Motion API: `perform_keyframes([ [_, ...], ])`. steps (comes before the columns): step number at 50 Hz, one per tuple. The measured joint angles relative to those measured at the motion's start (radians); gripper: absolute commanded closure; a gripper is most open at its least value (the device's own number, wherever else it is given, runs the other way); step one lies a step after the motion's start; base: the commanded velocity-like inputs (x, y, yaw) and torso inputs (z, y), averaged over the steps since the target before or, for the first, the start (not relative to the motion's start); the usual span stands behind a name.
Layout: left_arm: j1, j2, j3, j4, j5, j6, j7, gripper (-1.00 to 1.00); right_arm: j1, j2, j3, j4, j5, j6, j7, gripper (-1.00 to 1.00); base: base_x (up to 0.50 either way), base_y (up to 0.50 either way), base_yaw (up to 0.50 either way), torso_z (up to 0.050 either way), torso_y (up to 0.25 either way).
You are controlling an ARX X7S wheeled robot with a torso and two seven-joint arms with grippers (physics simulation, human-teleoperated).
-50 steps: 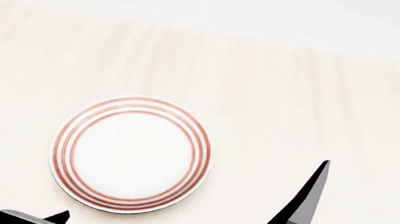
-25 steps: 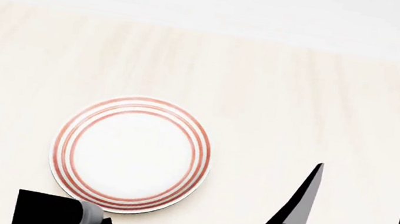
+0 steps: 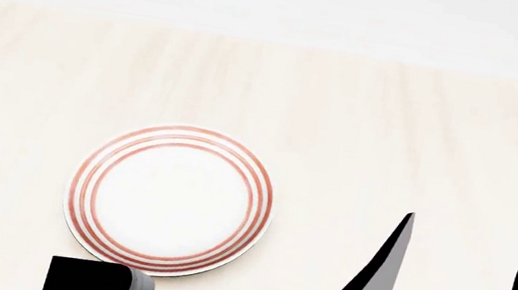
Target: Put the bowl on the plate.
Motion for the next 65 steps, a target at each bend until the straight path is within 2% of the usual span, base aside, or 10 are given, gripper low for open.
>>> perform_keyframes([
  [19,-0.021,-0.024,0.062,-0.036,-0.034,-0.016,-0.02,-1.0,-0.002,0.011,-0.013,0.002,0.004,-0.006,0.009,-1.0,0.0,0.0,0.0,0.0,0.0],
  [20,-0.021,-0.025,0.065,-0.038,-0.034,-0.015,-0.02,1.0,-0.002,0.012,-0.014,0.002,0.005,-0.006,0.01,-1.0,0.0,0.0,0.0,0.0,0.0],
  [48,-0.046,-0.075,0.156,-0.056,-0.011,0.025,-0.011,1.0,-0.007,0.025,-0.036,0.012,0.007,-0.016,0.02,-1.0,0.0,0.0,0.0,0.0,0.0],
  [65,-0.184,-0.127,0.212,-0.101,0.077,0.074,0.036,1.0,-0.009,0.032,-0.046,0.012,0.009,-0.022,0.029,-1.0,0.0,0.0,0.0,0.0,0.0],
])
